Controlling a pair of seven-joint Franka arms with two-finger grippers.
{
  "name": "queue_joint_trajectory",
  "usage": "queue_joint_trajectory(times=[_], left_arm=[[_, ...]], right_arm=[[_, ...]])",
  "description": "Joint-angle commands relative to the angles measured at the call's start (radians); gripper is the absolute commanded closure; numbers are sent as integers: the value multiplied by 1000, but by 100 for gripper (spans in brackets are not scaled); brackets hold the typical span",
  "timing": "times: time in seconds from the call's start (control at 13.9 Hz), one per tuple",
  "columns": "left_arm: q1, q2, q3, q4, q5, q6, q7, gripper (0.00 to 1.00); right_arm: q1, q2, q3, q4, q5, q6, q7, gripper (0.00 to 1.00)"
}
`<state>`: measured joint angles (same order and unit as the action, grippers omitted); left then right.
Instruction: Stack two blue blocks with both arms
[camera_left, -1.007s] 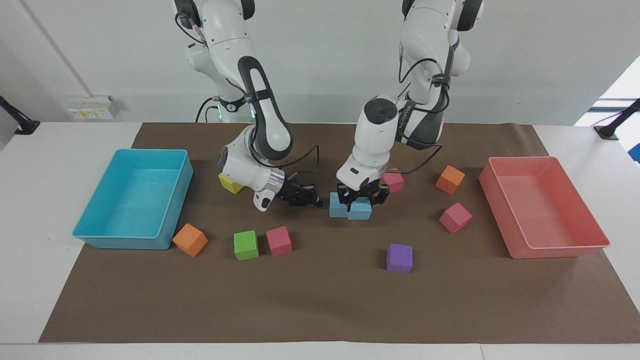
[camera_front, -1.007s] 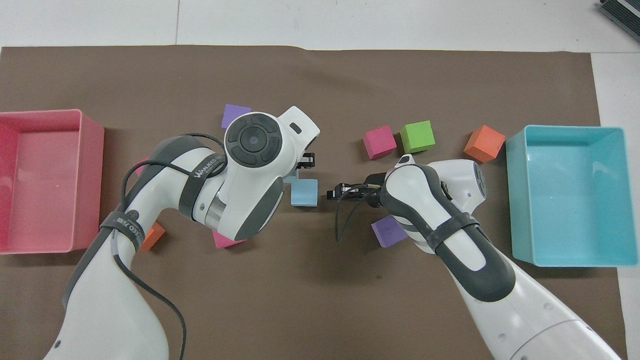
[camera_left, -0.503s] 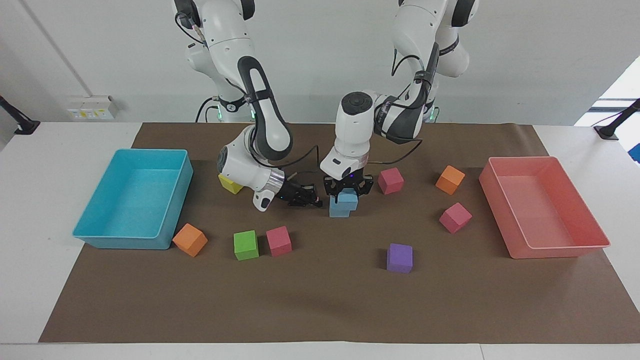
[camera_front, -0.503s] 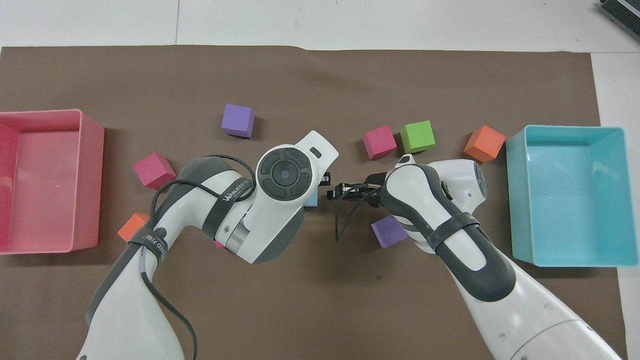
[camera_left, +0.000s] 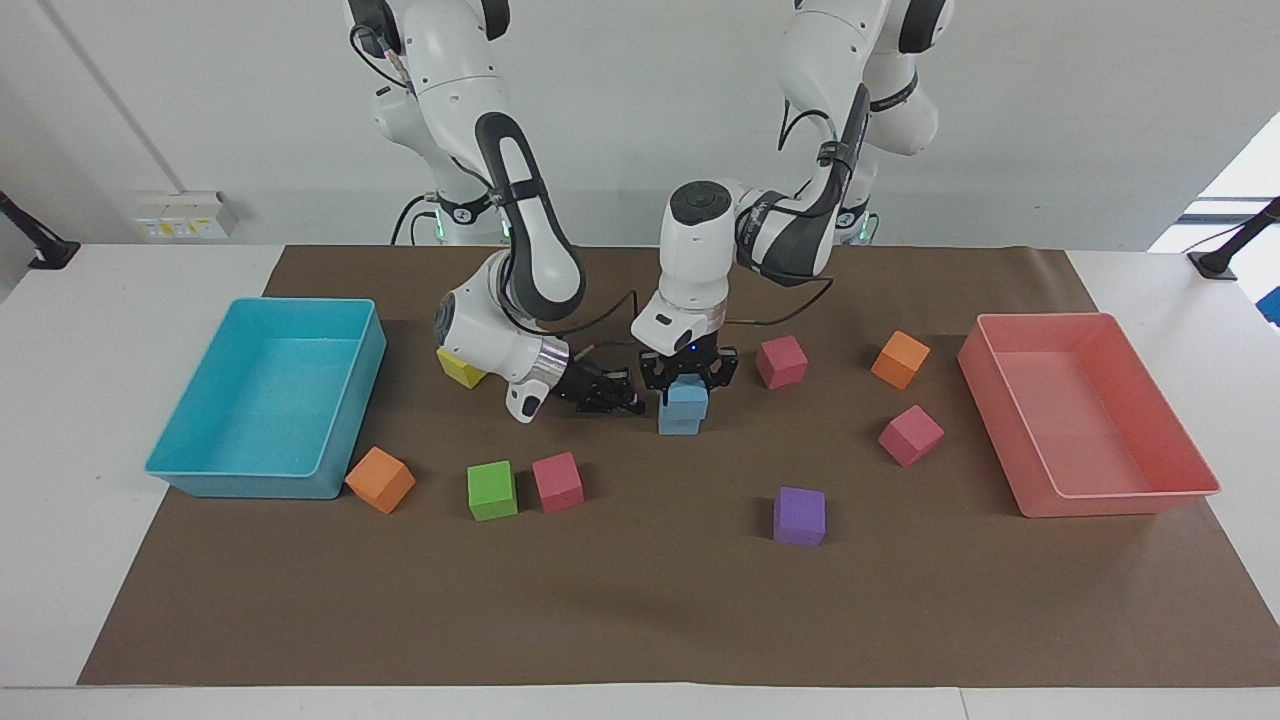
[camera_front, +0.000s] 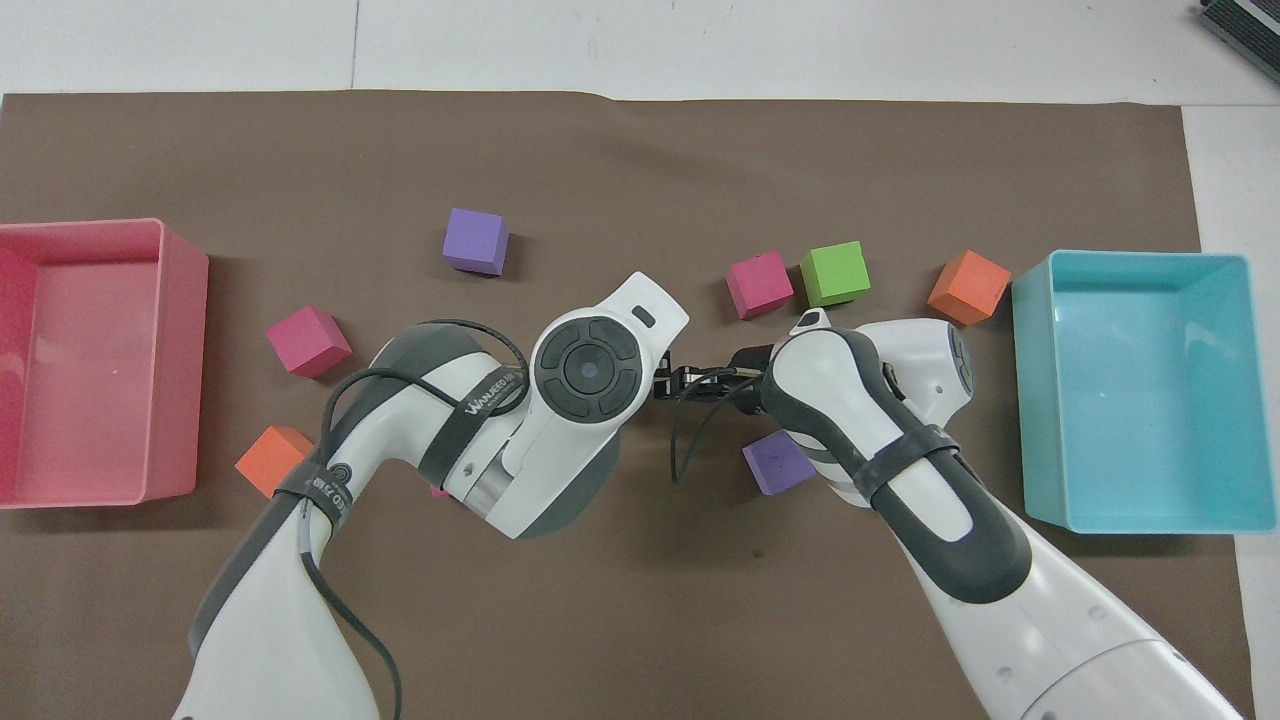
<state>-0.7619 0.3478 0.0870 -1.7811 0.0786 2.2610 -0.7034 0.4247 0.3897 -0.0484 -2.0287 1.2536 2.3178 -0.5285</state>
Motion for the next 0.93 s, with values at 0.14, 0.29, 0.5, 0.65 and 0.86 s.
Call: queue_joint_trajectory(times=[0.14, 0.29, 0.5, 0.65, 0.86], left_arm=[[-23, -26, 16, -43, 30, 37, -27, 99], [-23, -27, 16, -44, 29, 32, -25, 95], [-25, -30, 16, -52, 30, 32, -27, 88], [-25, -30, 16, -52, 30, 32, -27, 82], [-23, -30, 16, -52, 29, 31, -28, 58]], right_arm=[[-12, -3, 7, -8, 35, -3, -28, 100], [-12, -3, 7, -8, 33, -3, -28, 100], [-12, -3, 7, -8, 33, -3, -28, 100], [-12, -3, 7, -8, 33, -3, -28, 100], [-12, -3, 7, -8, 33, -3, -28, 100]])
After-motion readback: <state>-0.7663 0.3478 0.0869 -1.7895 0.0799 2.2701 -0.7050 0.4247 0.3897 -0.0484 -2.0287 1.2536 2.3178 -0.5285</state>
